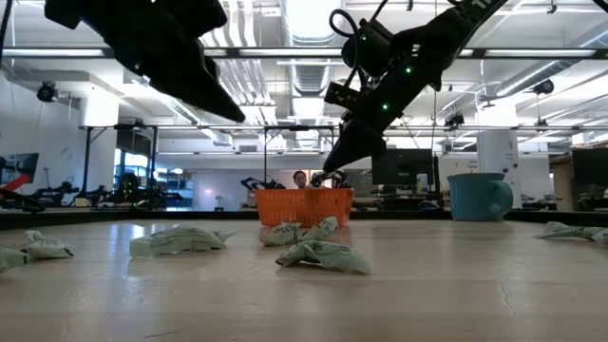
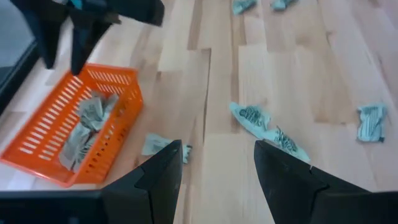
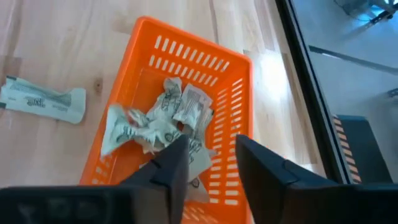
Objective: Pick and place items into bin
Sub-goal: Put the stevia packet into the orange bin
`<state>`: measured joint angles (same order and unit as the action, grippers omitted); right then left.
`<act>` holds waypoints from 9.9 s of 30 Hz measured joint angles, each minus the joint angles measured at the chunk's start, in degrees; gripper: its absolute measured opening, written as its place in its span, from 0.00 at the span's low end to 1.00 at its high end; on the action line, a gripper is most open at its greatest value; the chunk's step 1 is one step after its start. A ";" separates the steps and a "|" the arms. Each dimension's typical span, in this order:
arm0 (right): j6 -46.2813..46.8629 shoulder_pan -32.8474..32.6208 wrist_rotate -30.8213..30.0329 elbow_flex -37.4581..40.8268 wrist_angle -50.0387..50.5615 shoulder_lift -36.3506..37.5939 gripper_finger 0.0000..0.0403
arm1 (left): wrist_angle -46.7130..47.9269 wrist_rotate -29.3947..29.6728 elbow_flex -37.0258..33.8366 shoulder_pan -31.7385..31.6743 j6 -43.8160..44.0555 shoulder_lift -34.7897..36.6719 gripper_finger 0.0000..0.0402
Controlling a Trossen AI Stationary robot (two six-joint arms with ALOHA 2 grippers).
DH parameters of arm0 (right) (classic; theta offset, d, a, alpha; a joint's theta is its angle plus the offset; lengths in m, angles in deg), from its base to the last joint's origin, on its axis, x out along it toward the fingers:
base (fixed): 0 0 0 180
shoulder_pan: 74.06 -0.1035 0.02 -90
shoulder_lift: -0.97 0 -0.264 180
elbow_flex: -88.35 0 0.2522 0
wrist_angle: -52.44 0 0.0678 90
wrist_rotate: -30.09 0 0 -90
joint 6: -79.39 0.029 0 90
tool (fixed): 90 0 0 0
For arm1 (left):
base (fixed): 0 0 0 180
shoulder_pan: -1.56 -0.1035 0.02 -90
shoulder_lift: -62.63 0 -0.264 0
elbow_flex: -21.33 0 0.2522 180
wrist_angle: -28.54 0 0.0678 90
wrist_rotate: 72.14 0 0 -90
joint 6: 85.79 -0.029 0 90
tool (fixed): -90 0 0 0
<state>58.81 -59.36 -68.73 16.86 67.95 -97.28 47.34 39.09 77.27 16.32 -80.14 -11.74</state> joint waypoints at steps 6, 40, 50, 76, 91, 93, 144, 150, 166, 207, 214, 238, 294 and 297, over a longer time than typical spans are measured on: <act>-0.87 -0.56 -0.11 0.00 -0.31 0.48 0.40 | -0.07 -5.45 0.25 -0.01 -0.03 -2.96 0.46; 8.72 -16.75 0.29 1.10 25.52 17.13 0.30 | -1.77 -16.50 4.34 0.40 9.25 -22.00 0.45; 11.80 -22.90 -0.21 5.30 25.42 25.53 0.30 | -1.59 -17.79 4.22 0.73 10.60 -22.76 0.45; 12.71 -24.33 -2.35 9.97 23.20 30.69 0.25 | 0.05 -22.84 4.28 1.93 13.56 -21.98 0.45; 12.68 -24.33 -2.36 10.03 23.24 30.69 0.20 | 1.81 -23.04 4.19 1.95 12.89 -21.81 0.08; 12.68 -24.33 -2.36 10.08 23.30 30.69 0.19 | 2.05 -23.32 4.17 1.97 11.56 -21.50 0.03; 31.53 -24.33 -2.14 18.49 10.89 30.66 0.17 | -7.54 -3.85 12.81 -27.93 -32.71 -19.34 0.03; 31.36 -24.33 -2.00 18.53 10.90 30.66 0.17 | -7.74 -4.24 13.06 -27.90 -33.03 -19.34 0.14; 25.86 -24.35 14.24 28.23 -8.39 30.64 0.17 | -6.09 -4.50 12.85 -25.26 -29.92 -19.04 0.37; 2.50 -20.84 14.91 12.14 -13.72 -1.26 0.40 | 24.59 -4.72 10.90 -2.06 3.12 -6.36 0.37; 2.60 -18.78 15.10 9.11 -10.61 -3.98 0.51 | 25.02 -4.24 8.45 0.69 6.21 -3.49 0.37; 4.04 -17.48 18.97 5.92 -11.11 -8.74 0.59 | 23.33 -2.71 6.90 1.28 9.05 -1.31 0.37; 5.55 -17.44 19.39 5.02 -11.86 -12.72 0.52 | 22.46 -1.42 6.86 1.28 8.98 -1.35 0.37; 5.15 -17.44 19.45 5.01 -11.65 -12.72 0.48 | 22.45 -1.42 6.83 1.28 8.98 -1.36 0.37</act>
<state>63.96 -76.80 -49.28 21.86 56.30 -110.00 69.78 37.67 84.10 17.60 -71.15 -13.10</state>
